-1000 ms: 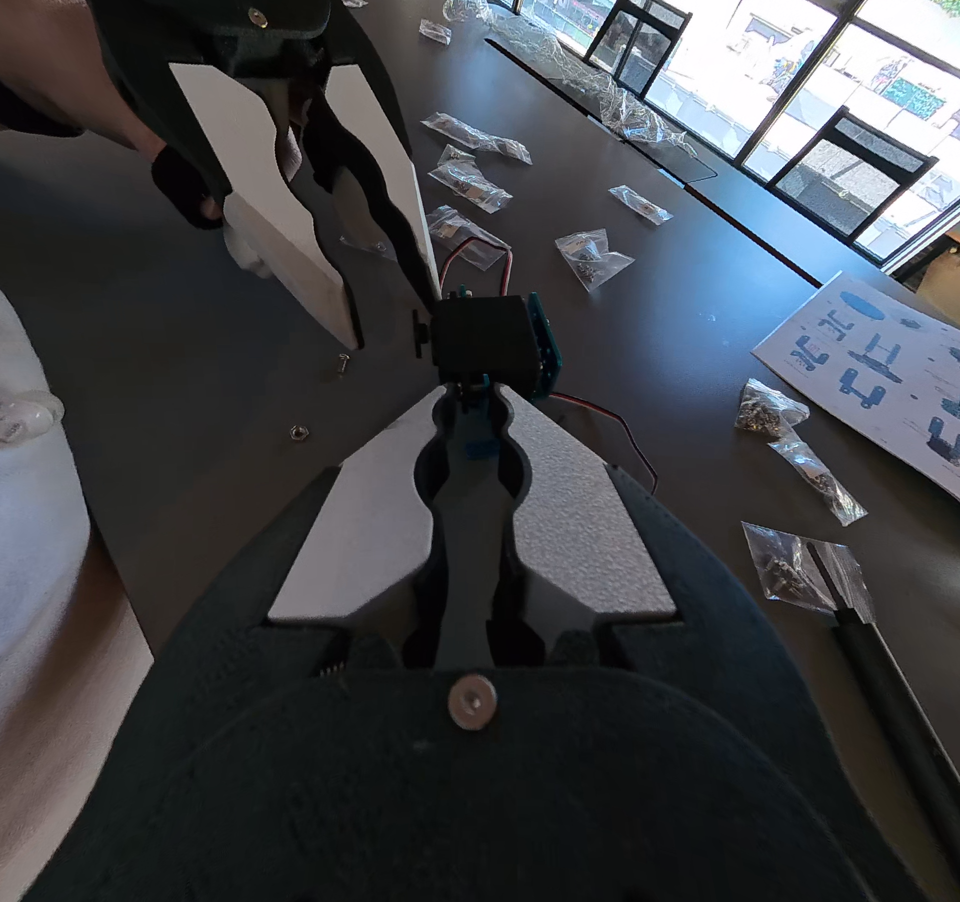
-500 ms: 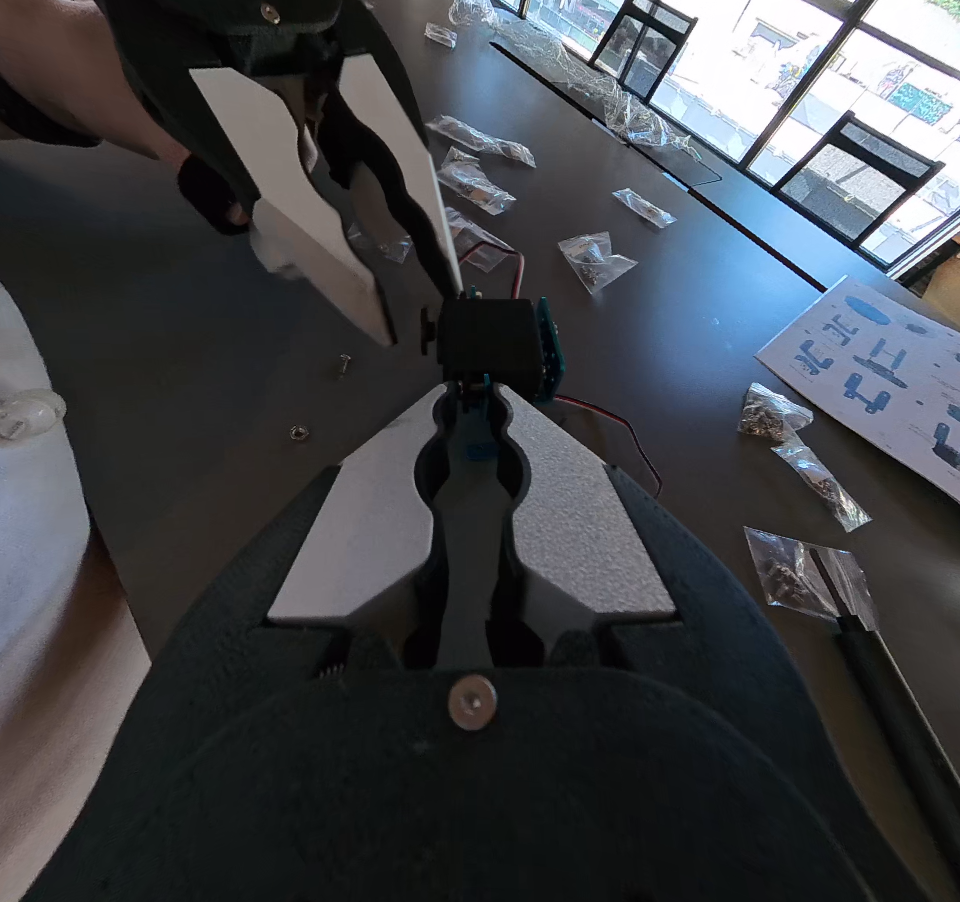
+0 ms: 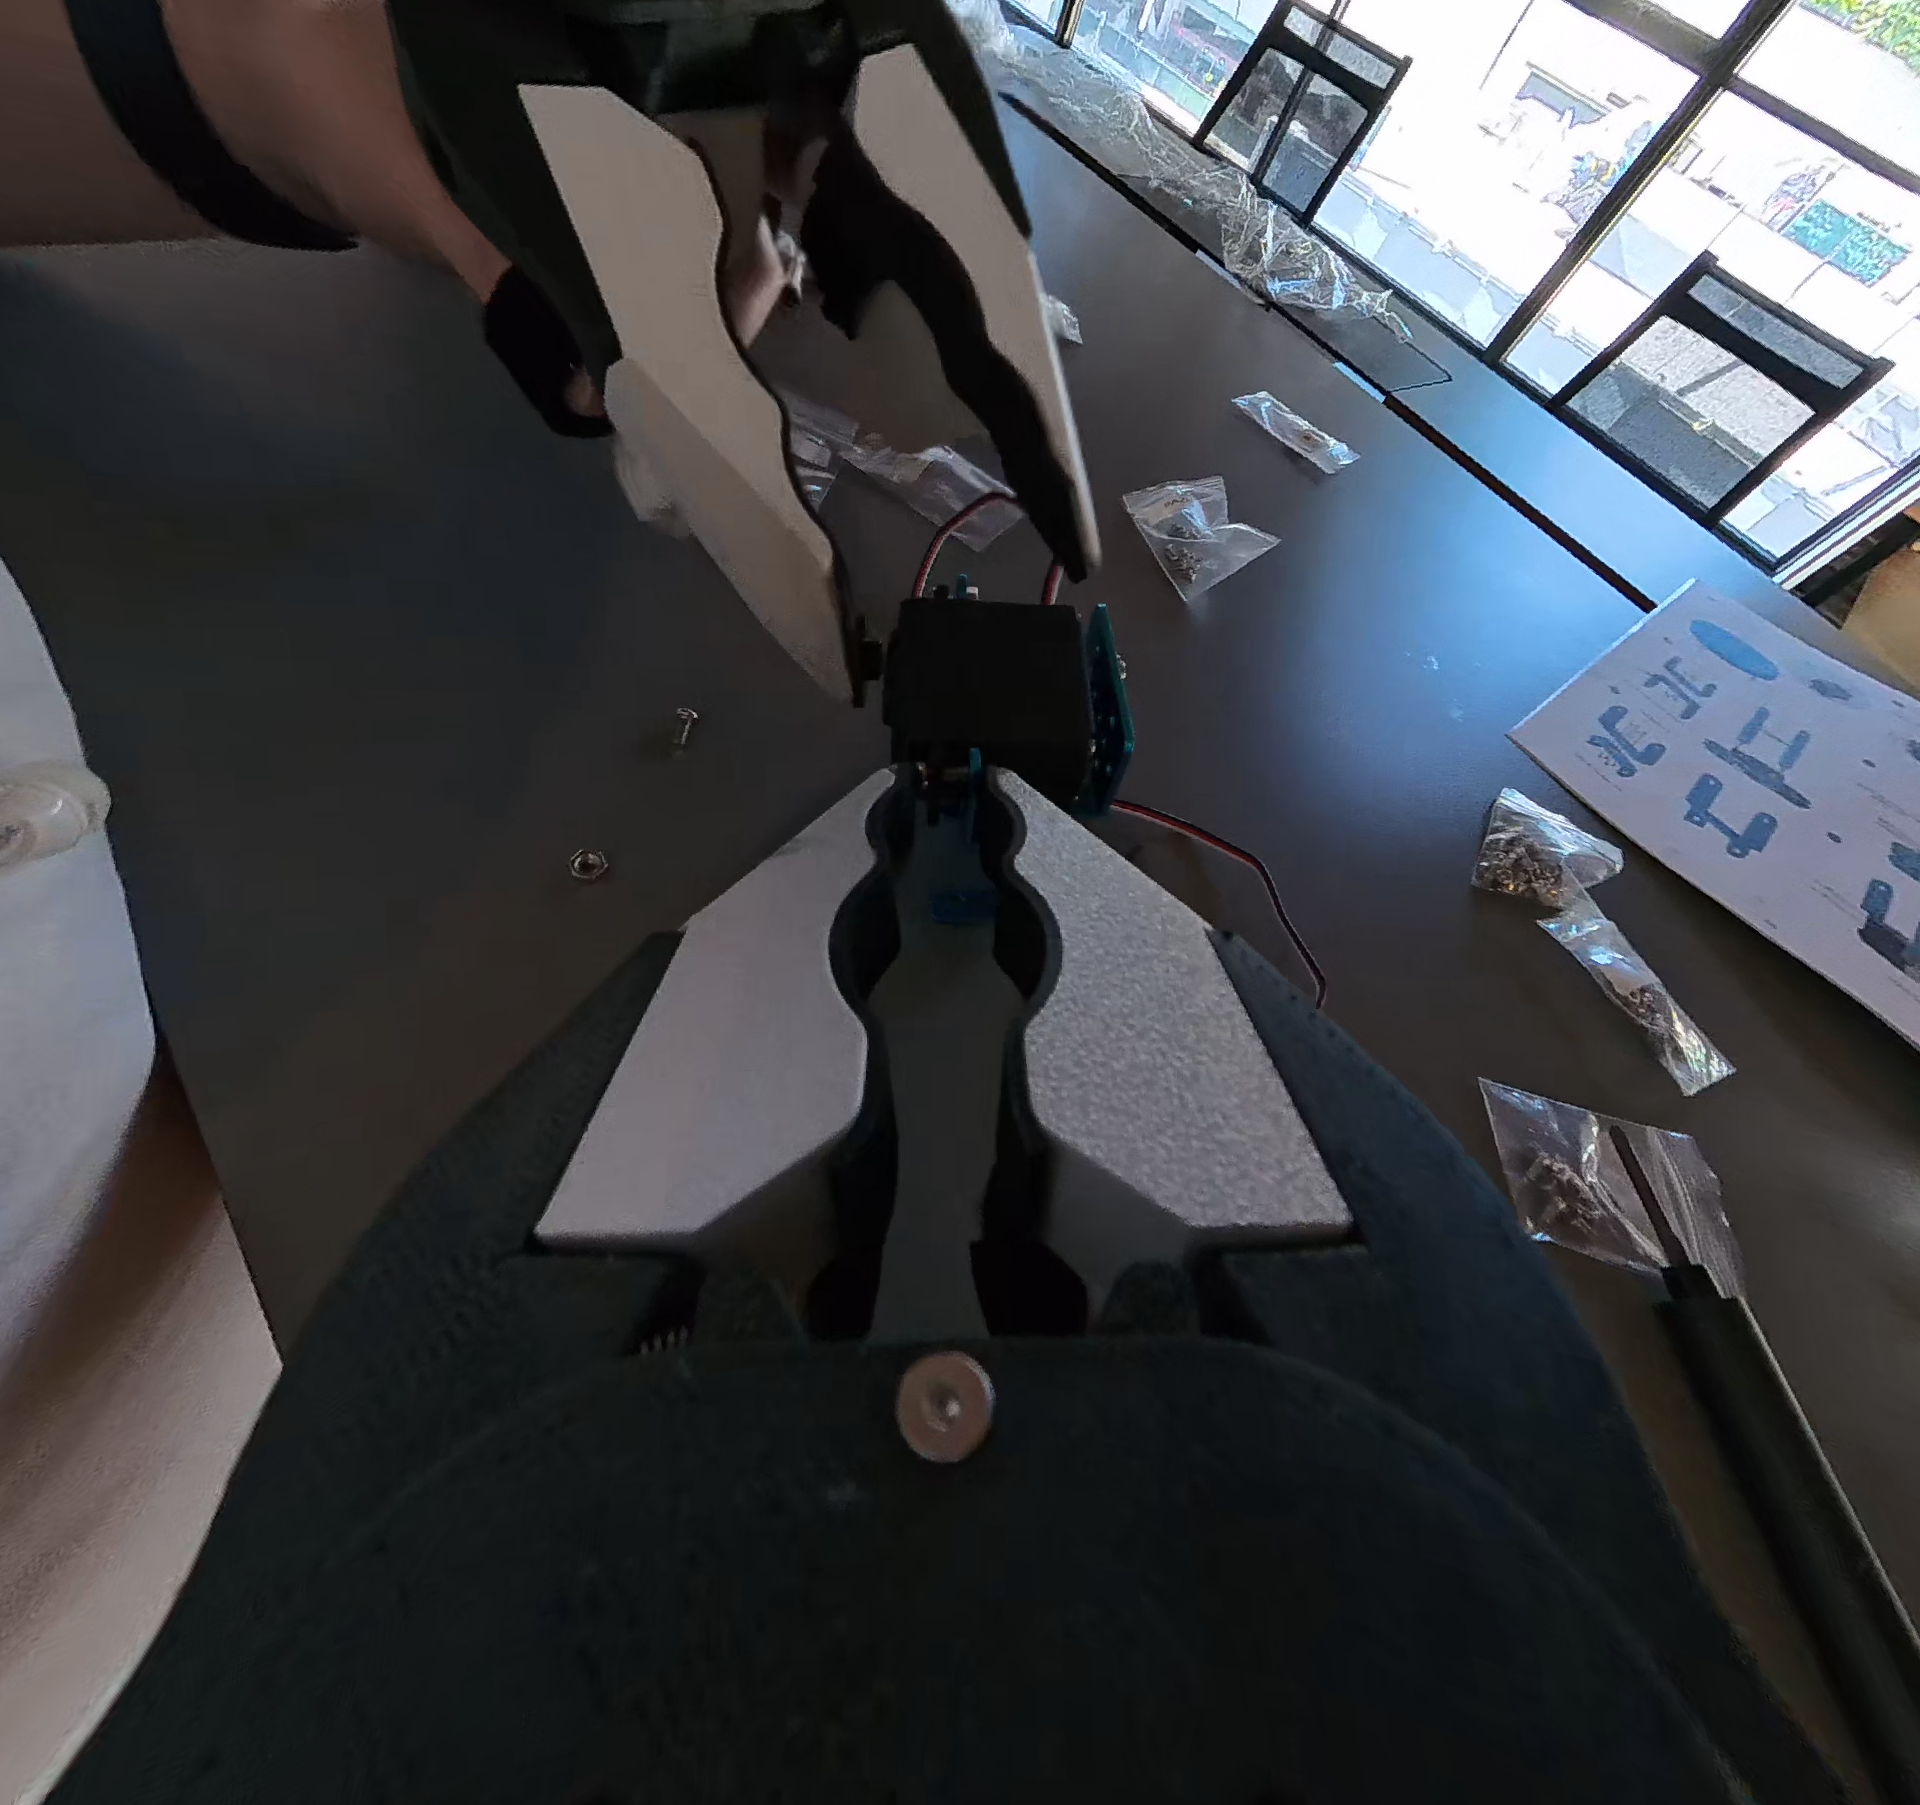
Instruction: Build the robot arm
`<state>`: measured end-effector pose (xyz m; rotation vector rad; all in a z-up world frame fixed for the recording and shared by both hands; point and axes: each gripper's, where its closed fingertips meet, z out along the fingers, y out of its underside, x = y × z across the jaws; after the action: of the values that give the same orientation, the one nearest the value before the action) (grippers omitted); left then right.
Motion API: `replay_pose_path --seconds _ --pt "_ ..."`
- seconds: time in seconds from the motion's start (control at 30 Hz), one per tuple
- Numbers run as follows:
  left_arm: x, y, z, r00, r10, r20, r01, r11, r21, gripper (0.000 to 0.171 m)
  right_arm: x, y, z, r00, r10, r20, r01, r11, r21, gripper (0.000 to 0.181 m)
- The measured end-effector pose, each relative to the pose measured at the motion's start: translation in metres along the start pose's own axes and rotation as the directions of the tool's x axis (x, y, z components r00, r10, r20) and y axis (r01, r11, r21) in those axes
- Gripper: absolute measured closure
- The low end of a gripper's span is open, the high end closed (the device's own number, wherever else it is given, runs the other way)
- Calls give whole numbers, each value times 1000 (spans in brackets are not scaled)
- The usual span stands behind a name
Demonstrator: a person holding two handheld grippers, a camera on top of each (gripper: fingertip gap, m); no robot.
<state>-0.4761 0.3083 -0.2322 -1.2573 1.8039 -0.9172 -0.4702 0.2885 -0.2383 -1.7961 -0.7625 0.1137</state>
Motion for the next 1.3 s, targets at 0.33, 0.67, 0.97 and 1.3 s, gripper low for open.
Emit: replay_pose_path --seconds 0.33,0.67,0.97,1.3 --pt "2 -1 23 964 227 -137 -240 967 -88 113 2 1 1 999 26 -23 -26 1000 0 168" --pt "3 -1 24 968 229 -104 -237 969 -70 114 6 3 -2 991 91 -98 -91 996 3 168" --pt "6 -1 25 951 285 -116 -295 952 -76 116 3 3 -4 999 16 -38 -17 999 -38 168" --pt "7 -1 26 943 301 -143 -313 947 -67 117 3 4 -4 1000 -9 -5 8 998 -65 168"
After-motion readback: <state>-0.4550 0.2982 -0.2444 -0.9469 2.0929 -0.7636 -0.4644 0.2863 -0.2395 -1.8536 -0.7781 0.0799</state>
